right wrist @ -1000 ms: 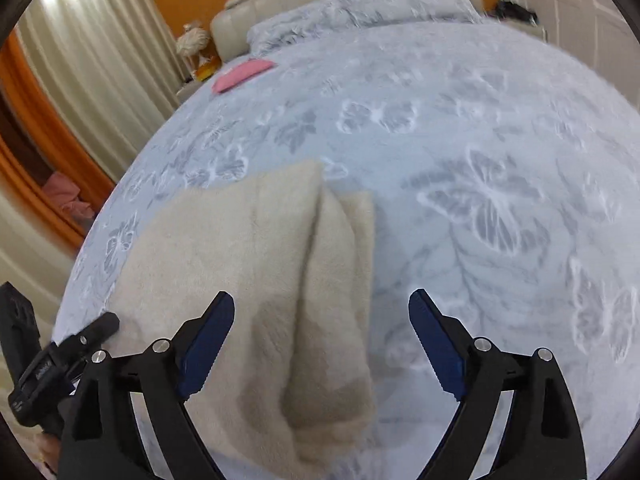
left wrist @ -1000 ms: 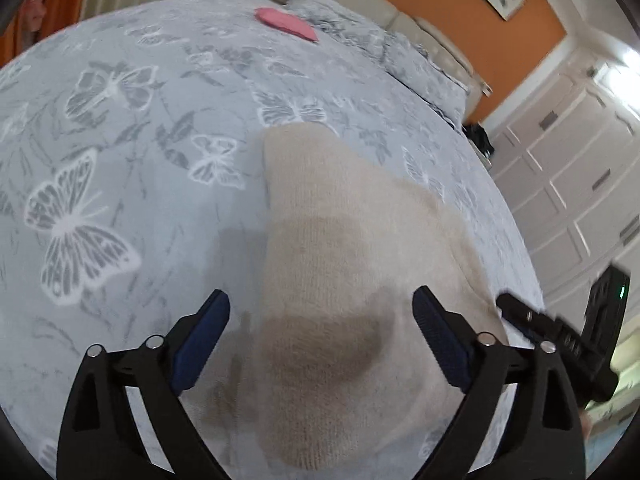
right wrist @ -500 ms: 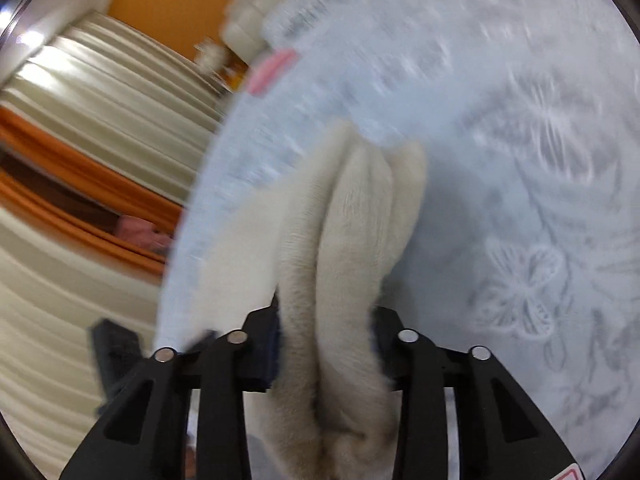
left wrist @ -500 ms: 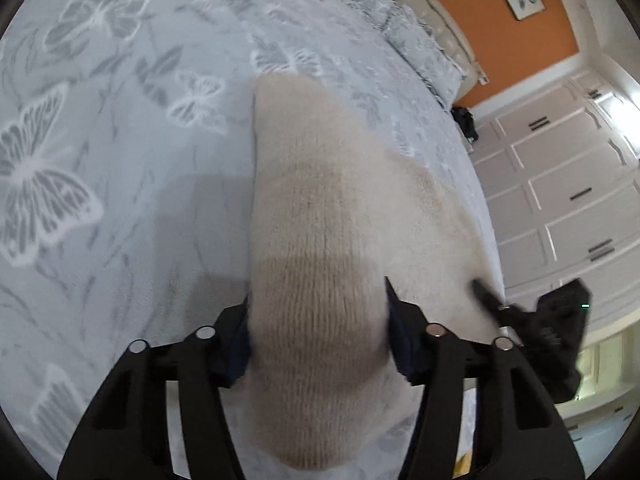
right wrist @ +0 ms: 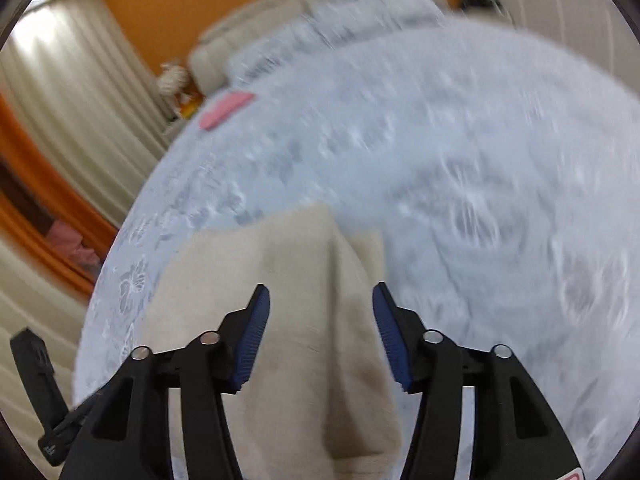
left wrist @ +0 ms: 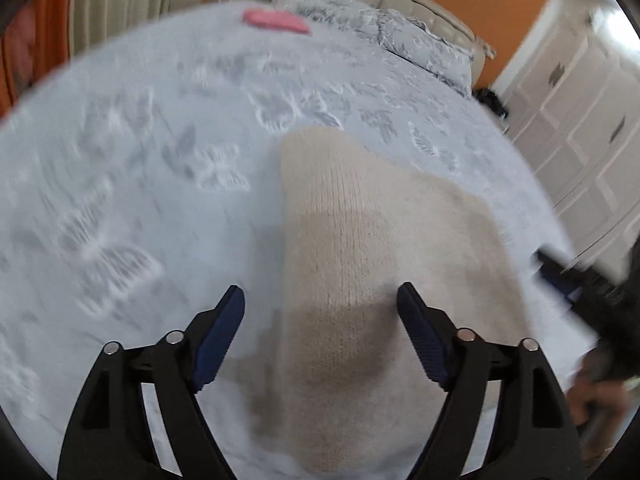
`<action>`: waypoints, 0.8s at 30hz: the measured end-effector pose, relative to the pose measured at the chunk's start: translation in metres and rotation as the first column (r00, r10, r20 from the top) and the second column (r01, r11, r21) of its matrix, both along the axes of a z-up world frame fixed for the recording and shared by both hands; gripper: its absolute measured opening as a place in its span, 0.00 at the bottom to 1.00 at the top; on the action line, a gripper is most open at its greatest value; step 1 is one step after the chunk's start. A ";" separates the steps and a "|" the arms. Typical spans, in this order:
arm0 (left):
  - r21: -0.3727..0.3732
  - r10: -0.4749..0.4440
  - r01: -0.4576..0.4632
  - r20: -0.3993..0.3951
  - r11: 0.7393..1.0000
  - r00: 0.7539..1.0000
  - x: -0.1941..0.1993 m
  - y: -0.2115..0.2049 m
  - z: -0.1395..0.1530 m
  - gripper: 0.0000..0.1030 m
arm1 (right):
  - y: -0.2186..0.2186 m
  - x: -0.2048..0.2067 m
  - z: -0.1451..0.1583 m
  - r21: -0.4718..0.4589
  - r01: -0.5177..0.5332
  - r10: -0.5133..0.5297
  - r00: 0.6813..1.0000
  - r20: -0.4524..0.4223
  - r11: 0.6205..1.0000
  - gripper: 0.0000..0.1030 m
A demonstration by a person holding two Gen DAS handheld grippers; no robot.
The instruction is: Fold small clothes
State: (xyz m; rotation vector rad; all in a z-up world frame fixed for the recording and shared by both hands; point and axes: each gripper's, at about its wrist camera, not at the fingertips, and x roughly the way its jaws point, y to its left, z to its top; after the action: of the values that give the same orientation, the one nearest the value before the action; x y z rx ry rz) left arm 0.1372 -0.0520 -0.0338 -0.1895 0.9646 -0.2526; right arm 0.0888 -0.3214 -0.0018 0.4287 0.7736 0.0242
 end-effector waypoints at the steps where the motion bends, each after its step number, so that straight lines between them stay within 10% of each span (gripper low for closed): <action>1: 0.036 -0.005 0.004 0.009 0.999 1.000 -0.001 -0.004 -0.001 0.76 | 0.006 0.007 -0.002 -0.013 -0.029 0.028 0.999 -0.014 1.000 0.33; 5: 0.071 -0.008 0.007 0.012 0.997 1.000 0.000 -0.006 -0.003 0.76 | 0.023 0.048 -0.051 -0.046 -0.077 0.067 0.978 -0.199 0.996 0.12; 24: 0.116 0.002 -0.004 0.019 0.993 1.000 -0.001 -0.012 -0.012 0.85 | 0.021 0.050 -0.048 -0.020 -0.074 0.069 0.978 -0.195 0.997 0.10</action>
State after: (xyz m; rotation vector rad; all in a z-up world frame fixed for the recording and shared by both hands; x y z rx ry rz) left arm 0.1366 -0.0637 -0.0455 -0.0814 0.9571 -0.1943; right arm 0.1383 -0.3007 -0.0500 0.3810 0.9810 0.0399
